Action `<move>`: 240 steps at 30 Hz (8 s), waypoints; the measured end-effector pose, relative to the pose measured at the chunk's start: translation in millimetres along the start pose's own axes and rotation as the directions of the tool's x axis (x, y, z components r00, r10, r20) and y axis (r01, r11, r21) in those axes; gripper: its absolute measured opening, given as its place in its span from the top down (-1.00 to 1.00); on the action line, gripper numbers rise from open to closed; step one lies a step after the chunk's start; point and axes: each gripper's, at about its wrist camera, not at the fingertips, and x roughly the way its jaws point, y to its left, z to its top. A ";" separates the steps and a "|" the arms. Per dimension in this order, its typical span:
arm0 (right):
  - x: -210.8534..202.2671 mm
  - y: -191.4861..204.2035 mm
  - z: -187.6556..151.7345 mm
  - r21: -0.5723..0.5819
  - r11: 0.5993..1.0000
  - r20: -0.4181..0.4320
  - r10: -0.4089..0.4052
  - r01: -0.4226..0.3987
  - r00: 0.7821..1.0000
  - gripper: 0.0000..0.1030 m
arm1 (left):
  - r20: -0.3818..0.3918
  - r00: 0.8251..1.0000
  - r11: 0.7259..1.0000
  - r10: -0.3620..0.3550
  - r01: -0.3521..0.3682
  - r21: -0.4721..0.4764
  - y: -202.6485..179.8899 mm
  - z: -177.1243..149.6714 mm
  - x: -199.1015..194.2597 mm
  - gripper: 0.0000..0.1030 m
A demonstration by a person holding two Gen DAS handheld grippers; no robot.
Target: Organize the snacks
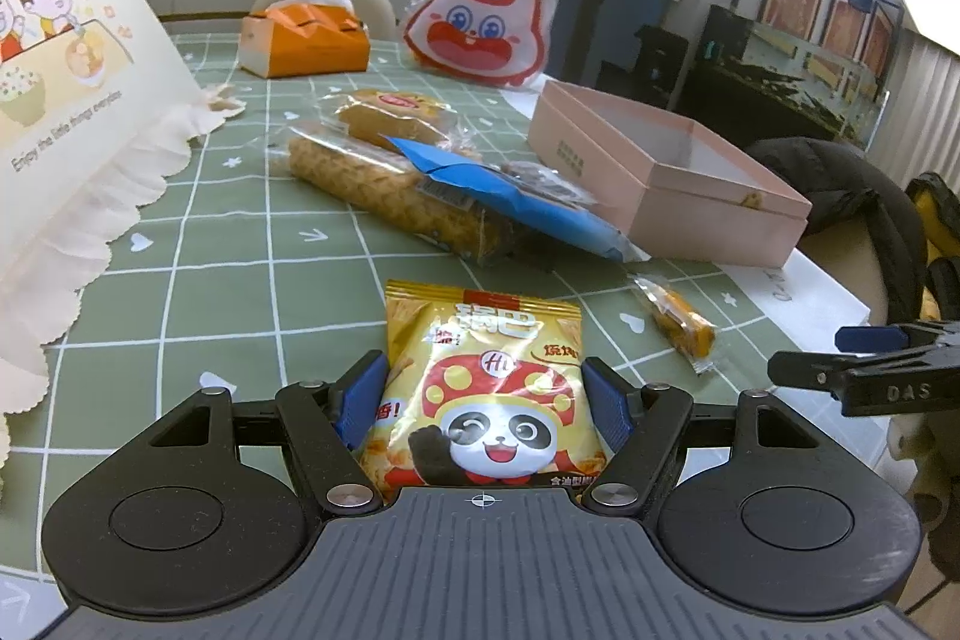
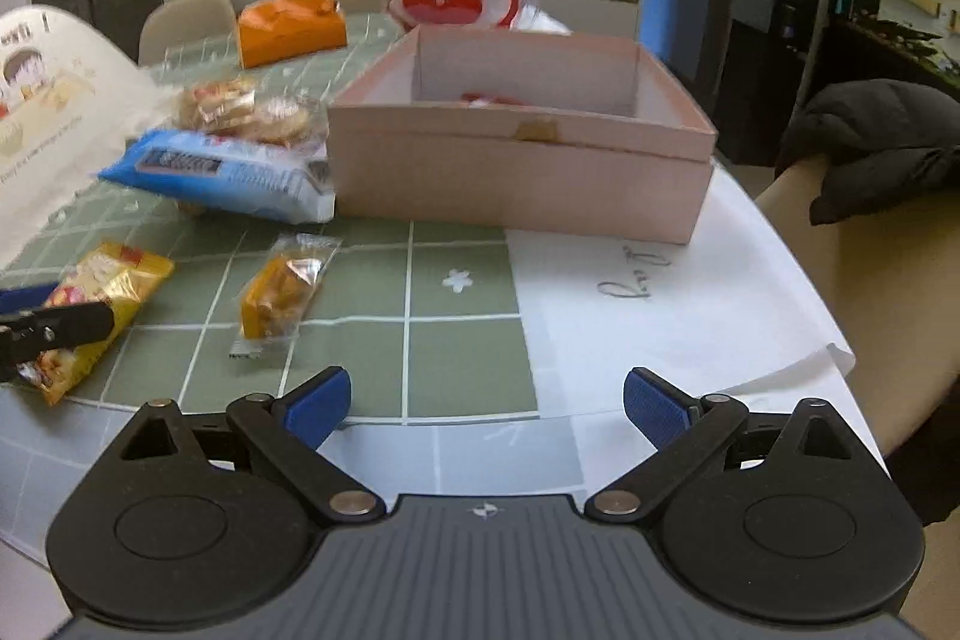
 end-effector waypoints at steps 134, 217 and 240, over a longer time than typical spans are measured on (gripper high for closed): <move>27.7 33.0 54.5 -0.169 0.962 -0.109 0.196 -0.213 0.975 -0.26 | -0.268 0.955 0.973 -0.129 0.174 0.150 -3.6 89.4 83.9 0.39; -4.6 -44.2 -13.3 0.163 0.981 0.088 0.091 -0.104 0.992 -0.67 | -0.179 0.983 0.885 -0.025 0.105 0.454 -96.6 28.1 26.6 -0.49; 1.0 -40.2 -7.3 0.097 0.982 0.015 0.162 -0.163 0.987 -1.00 | -0.277 0.957 0.937 -0.089 0.175 0.303 -82.4 5.8 20.1 -0.73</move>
